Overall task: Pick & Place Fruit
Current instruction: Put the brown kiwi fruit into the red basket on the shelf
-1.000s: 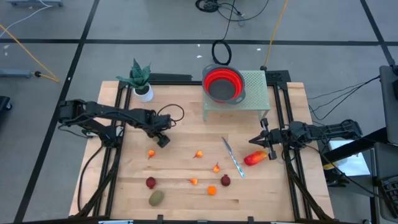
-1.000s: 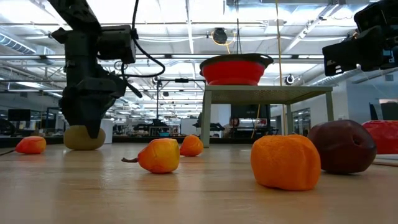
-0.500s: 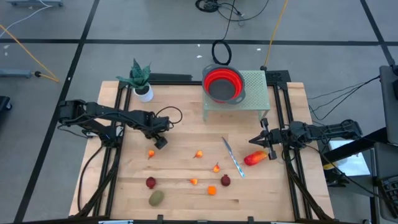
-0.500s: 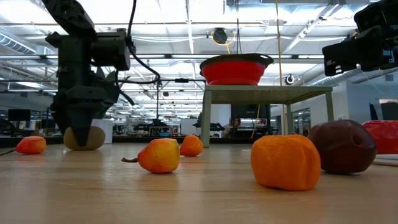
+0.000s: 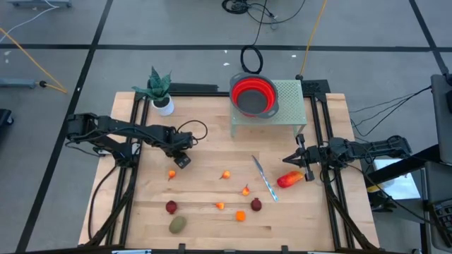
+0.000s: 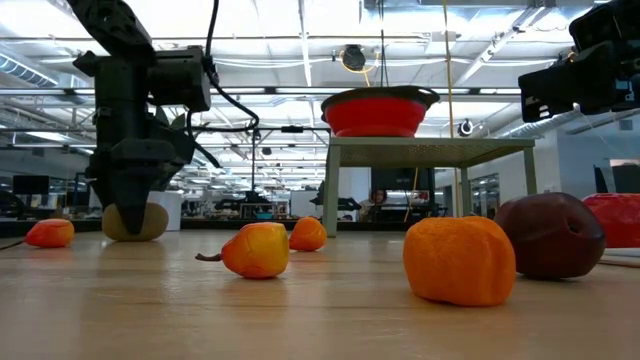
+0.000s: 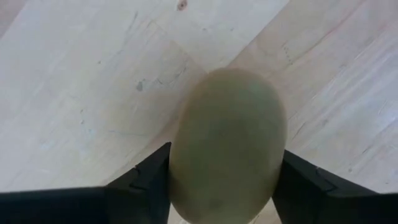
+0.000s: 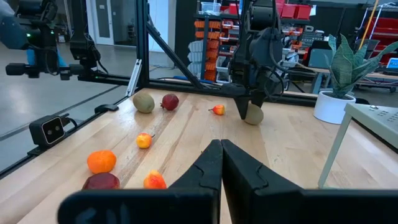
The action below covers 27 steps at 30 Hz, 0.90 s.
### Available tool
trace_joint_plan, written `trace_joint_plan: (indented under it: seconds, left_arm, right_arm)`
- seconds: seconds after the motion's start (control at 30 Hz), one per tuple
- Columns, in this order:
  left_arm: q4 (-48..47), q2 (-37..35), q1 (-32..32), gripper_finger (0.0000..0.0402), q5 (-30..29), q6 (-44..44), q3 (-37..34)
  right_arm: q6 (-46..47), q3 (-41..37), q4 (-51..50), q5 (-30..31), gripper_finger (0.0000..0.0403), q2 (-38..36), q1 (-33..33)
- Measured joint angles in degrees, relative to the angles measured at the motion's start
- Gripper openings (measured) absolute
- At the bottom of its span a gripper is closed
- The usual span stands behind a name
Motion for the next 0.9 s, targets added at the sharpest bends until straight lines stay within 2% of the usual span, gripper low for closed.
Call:
trace_joint_plan:
  seconds: [0.17, 0.37, 0.5, 0.63, 0.77, 0.9]
  left_arm:
    - [-0.1, 0.0, 0.0, 0.0192, 0.0, -0.8, 0.0]
    - [-5.3, 0.1, 0.0, 0.0214, 0.0, -7.3, 3.7]
    - [-10.9, 0.1, 0.0, 0.0201, 1.7, -8.6, 9.5]
    - [-14.1, 0.1, -0.7, 0.0189, 3.6, -6.2, 16.9]
    - [-14.7, 0.1, -2.2, 0.0204, 6.0, -2.6, 24.7]
    - [-13.9, 0.0, -4.2, 0.0214, 5.7, 1.3, 32.4]
  right_arm:
    - [0.0, 0.0, 0.0, 0.0, 0.0, 0.0, 0.0]
    - [0.0, 0.0, 0.0, 0.0, 0.0, 0.0, 0.0]
    - [0.0, 0.0, 0.0, 0.0, 0.0, 0.0, 0.0]
    - [0.0, 0.0, 0.0, 0.0, 0.0, 0.0, 0.0]
    - [0.0, 0.0, 0.0, 0.0, 0.0, 0.0, 0.0]
    - [0.0, 0.0, 0.0, 0.0, 0.0, 0.0, 0.0]
